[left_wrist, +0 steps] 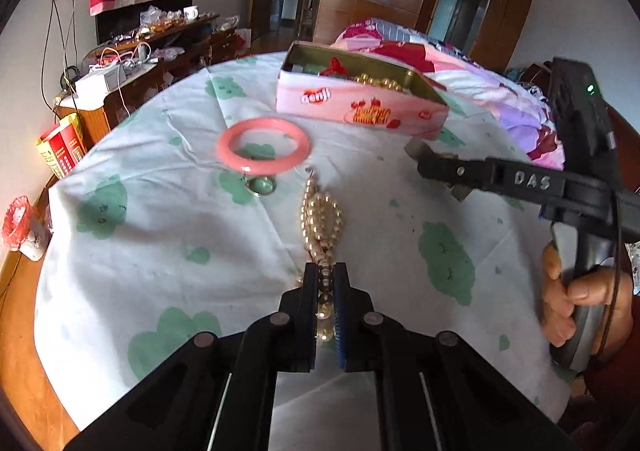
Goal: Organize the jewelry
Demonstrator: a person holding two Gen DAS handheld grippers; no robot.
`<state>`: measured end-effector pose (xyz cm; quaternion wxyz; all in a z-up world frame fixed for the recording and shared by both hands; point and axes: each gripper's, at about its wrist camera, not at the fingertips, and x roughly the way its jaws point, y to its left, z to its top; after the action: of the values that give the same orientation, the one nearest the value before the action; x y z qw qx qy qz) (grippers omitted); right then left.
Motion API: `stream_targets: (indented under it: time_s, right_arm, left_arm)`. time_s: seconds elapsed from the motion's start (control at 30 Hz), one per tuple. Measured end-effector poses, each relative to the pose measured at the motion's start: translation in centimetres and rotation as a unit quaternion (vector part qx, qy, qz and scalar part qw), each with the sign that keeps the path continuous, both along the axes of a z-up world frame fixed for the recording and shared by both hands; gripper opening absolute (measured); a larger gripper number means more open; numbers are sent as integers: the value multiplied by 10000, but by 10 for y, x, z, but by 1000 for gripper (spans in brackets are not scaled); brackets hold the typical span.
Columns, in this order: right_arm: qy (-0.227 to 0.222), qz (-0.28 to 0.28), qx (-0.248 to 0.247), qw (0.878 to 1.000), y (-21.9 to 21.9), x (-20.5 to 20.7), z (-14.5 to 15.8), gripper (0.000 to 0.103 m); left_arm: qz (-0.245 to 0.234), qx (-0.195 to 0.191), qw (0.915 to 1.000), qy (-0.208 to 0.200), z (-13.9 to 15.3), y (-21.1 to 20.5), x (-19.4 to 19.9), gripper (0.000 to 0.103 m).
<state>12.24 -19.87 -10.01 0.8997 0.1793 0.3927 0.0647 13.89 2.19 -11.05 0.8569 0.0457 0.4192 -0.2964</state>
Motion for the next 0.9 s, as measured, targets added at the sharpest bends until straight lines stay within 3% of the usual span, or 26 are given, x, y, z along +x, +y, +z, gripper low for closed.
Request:
stream_targets:
  time_s: [0.13,0.17,0.2,0.27,0.33,0.4,0.47,0.57,0.6,0.77,0.9]
  right_arm:
    - [21,-38,40,10000,-1,1,0,30]
    - [18,-42,43,10000,-1,0,0,30]
    - [15,-46,39,10000,-1,0,0,30]
    - [27,-32,25,10000,0,1,-1,30]
    - [37,-21,1,10000,0,1,-1,30]
    - [27,-19,3,10000,0,1,0,30]
    - [48,-35,13,10000,-1,1,-1,30]
    - [64,-31,30,10000,-2,2,-2,30]
    - [74,-22,31,10000,-2,2,-2,30]
    - [144,22,4,9999,0,4,-4,30]
    - [99,26,45,9999,-1,3,-3,30]
  left_arm:
    - [185,-48,9997,-137,6,2,-1,10]
    - [142,-43,9998,-152,9,1,-1,23]
    - [82,19,9998,-167,12,-2,0,50]
    - [113,98,9994,-298,17,-7,3,75]
    - [146,15,9990,-416,20,-10,7,75]
    - [132,-134,9996,-219,16,-14,17,75]
    - [187,125,9996,-169,10,-20,22,74]
    - [260,791,9965,-98,-6,-32,24,52]
    - [271,882,9953,-284,-5,-35,19,46]
    - [39,852,9958,-327,-4,-43,11,16]
    - [68,600,9978,-283,-4,-37,11,14]
